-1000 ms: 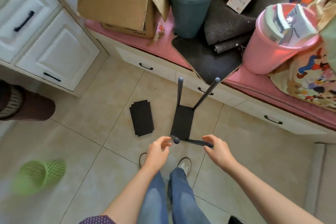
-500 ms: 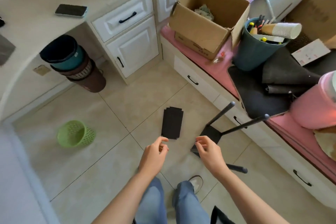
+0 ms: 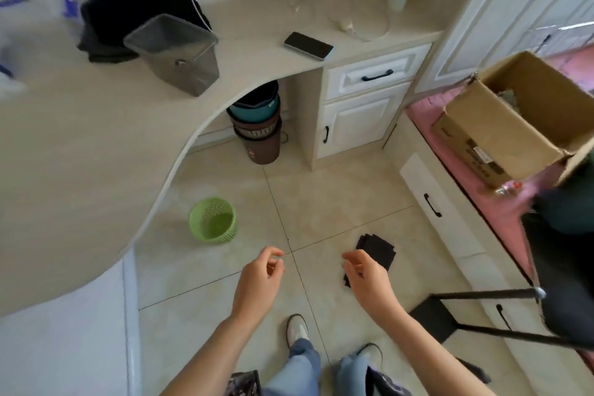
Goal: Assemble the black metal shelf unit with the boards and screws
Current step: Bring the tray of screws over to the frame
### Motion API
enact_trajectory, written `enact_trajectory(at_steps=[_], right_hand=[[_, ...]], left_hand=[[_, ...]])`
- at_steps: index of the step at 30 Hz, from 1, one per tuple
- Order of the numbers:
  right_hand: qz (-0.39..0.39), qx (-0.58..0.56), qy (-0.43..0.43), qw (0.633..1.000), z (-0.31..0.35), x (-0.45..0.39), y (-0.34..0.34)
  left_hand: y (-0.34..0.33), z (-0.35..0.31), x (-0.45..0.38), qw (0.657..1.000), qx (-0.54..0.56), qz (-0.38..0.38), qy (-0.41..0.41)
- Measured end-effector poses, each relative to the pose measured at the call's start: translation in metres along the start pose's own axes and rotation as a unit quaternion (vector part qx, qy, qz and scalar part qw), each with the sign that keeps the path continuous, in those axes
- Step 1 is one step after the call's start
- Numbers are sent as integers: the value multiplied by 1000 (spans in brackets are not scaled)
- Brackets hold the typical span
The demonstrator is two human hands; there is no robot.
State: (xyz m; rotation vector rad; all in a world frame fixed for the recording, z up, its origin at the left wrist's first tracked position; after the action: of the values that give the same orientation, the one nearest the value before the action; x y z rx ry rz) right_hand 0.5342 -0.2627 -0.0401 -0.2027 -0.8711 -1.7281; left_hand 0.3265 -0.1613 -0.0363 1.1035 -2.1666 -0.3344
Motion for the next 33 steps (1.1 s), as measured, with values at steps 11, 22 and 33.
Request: enact_trajectory(at_steps=[11,22,33], right_hand=[[109,100,76,986,126,-75,-61],[166,120,132,970,251,-179,-82],[153,86,146,974,370,-276,-81]], left_hand=[[90,55,-17,981,124,-118,95],[182,34,-109,967,146,-166,130],[292,-7,-227,967,138,-197,88]])
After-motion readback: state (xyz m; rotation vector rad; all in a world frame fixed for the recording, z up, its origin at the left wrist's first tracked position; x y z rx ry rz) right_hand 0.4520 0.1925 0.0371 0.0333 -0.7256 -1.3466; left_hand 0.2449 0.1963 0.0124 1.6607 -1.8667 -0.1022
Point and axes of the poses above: each hand's wrist, its own x-axis away from the middle knuckle, its own y-axis out of the back of the hand, z = x × y, the point moved 5 cm from there along -x, towards the middle knuckle, and after that the axes turned 8 degrees about z, right-handed, at the moved point
